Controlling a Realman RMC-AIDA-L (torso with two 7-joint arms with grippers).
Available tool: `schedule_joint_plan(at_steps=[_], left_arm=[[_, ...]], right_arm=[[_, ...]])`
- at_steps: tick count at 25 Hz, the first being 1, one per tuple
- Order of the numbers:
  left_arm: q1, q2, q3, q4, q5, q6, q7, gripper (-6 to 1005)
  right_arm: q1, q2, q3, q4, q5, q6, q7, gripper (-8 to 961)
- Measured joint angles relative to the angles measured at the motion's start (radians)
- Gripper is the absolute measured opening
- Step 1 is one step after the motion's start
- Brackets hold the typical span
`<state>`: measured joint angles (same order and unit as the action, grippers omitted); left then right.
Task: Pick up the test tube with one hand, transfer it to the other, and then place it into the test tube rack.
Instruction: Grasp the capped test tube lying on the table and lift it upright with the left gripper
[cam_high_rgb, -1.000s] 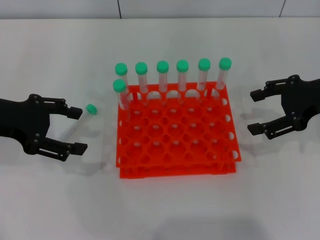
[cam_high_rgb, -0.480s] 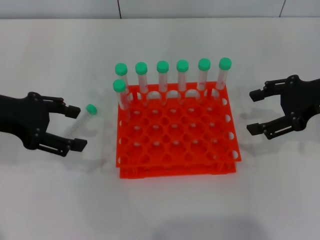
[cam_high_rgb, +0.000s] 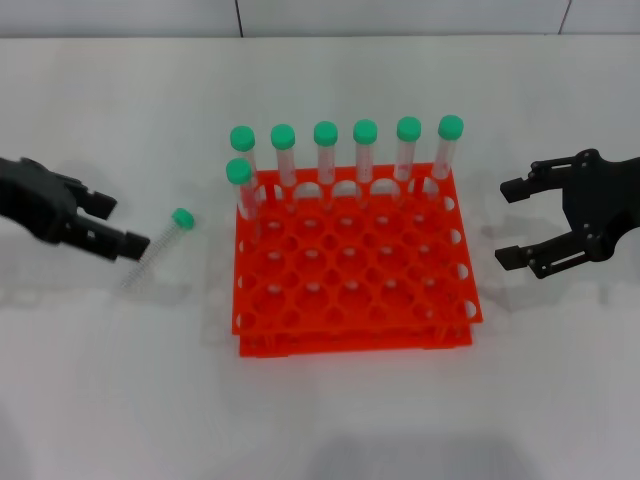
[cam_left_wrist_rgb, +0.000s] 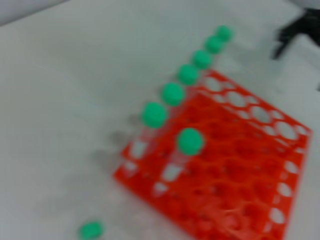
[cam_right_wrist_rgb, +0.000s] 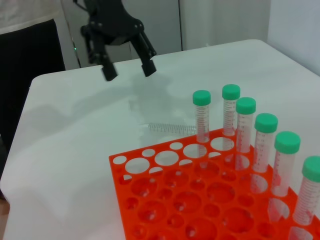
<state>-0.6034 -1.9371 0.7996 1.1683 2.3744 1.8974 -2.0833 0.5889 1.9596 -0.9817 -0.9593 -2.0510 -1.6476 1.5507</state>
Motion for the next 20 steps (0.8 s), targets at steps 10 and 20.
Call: schedule_joint_plan(at_steps=[10, 20], left_arm=[[-0.089, -0.015, 0.066, -0.005, 0.239, -0.051, -0.203, 793], [-0.100, -0.045, 0.182, -0.091, 0.345, -0.191, -0.262, 776]], right_arm=[[0.005, 0.003, -0.003, 0.001, 0.000, -0.001, 0.000, 868], [0.007, 0.005, -0.007, 0.001, 0.000, 0.000, 0.000, 868]])
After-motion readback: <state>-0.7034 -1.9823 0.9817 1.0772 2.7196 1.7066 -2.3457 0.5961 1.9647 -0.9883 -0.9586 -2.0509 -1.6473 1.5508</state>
